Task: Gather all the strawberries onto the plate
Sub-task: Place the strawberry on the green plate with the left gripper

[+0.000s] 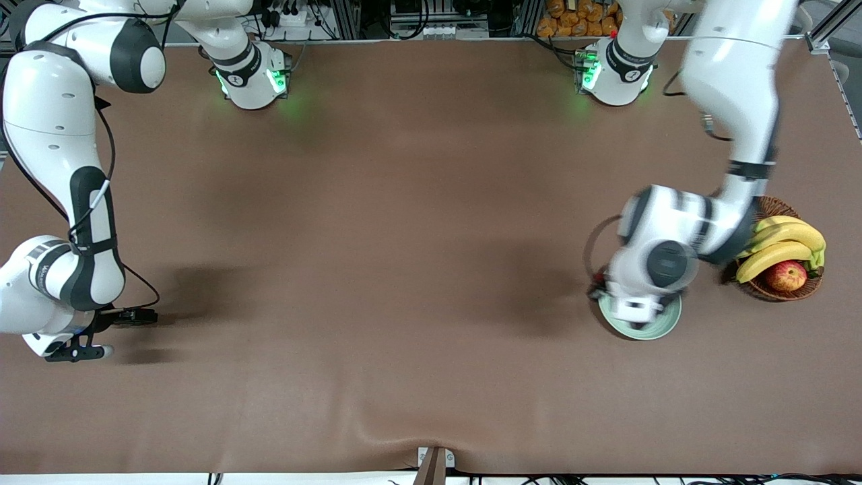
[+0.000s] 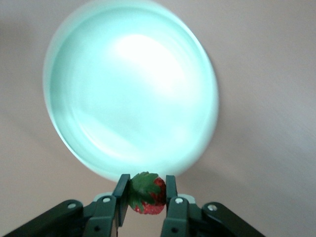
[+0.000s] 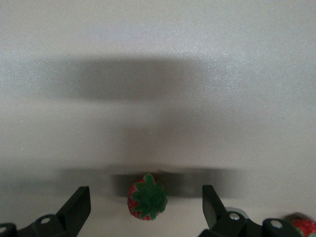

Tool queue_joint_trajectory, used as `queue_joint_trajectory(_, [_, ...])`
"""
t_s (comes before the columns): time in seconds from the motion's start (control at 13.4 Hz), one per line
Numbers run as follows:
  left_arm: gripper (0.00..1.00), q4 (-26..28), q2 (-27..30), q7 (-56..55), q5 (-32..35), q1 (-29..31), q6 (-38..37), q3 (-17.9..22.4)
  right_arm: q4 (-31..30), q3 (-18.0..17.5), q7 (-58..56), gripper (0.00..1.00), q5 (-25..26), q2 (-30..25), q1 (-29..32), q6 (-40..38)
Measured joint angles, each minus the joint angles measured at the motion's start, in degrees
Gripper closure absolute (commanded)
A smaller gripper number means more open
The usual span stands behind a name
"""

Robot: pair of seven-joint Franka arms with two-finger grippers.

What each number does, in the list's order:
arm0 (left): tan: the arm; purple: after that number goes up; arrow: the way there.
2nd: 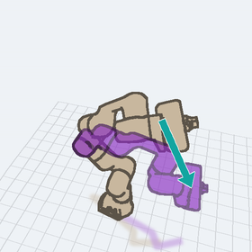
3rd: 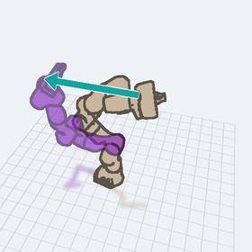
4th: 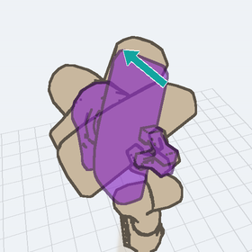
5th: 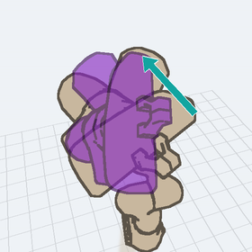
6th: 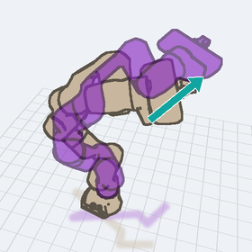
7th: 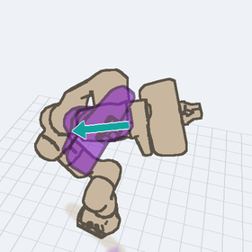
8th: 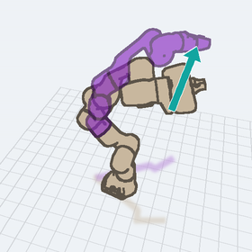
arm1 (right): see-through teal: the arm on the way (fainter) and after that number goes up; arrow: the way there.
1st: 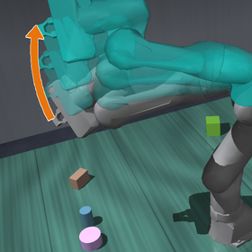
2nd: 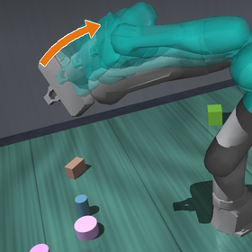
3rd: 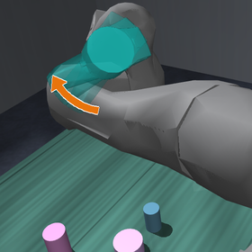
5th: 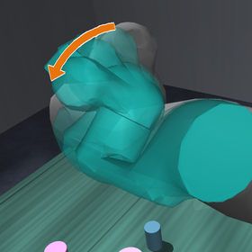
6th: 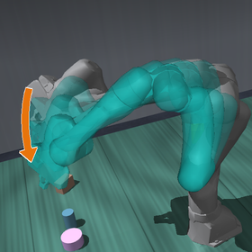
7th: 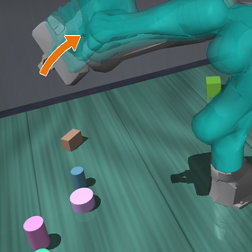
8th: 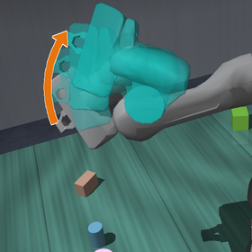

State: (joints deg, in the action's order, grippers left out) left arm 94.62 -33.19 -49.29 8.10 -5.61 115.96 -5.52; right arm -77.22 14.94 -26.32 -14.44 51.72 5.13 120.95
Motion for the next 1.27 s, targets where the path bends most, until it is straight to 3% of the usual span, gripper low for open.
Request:
queue_joint_trajectory(0.15, [0.92,0.5,-0.6,8.9,0.1,4.9,2.0,0.0,-0.1,0.0,0.0,0.85,0.0,0.0,0.0,-0.1])
queue_joint_trajectory(0.22, [0.87,0.7,-1.3,11.9,0.1,6.6,3.8,-0.1,-0.2,0.0,0.0,1.0,0.0,0.0,0.0,-0.2])
queue_joint_trajectory(0.3, [0.81,0.8,-2.2,13.6,0.1,7.7,5.1,-0.1,-0.4,0.0,0.0,1.0,0.0,0.0,0.1,-0.2])
queue_joint_trajectory(0.37, [0.65,0.8,-3.1,14.2,0.1,8.0,6.0,-0.2,-0.5,0.0,-0.2,1.0,0.0,0.0,0.1,-0.2])
queue_joint_trajectory(0.45, [0.21,0.8,-3.6,14.2,0.1,7.9,6.6,-0.4,-0.6,0.0,-0.7,1.0,0.0,0.0,0.2,-0.2])
queue_joint_trajectory(0.52, [0.0,0.8,-4.1,14.2,0.1,7.7,7.5,-0.6,-0.6,0.0,-1.4,1.0,0.0,0.0,0.2,-0.2])
queue_joint_trajectory(0.97, [0.0,-0.4,-3.4,14.3,0.1,7.3,9.7,-1.1,0.5,-0.9,-3.1,1.0,0.0,-0.7,-1.0,0.1])
queue_joint_trajectory(1.27, [0.0,-0.7,1.8,14.8,0.1,7.3,6.2,-2.5,2.8,-1.5,-3.6,1.0,0.0,-2.5,-7.8,0.1])
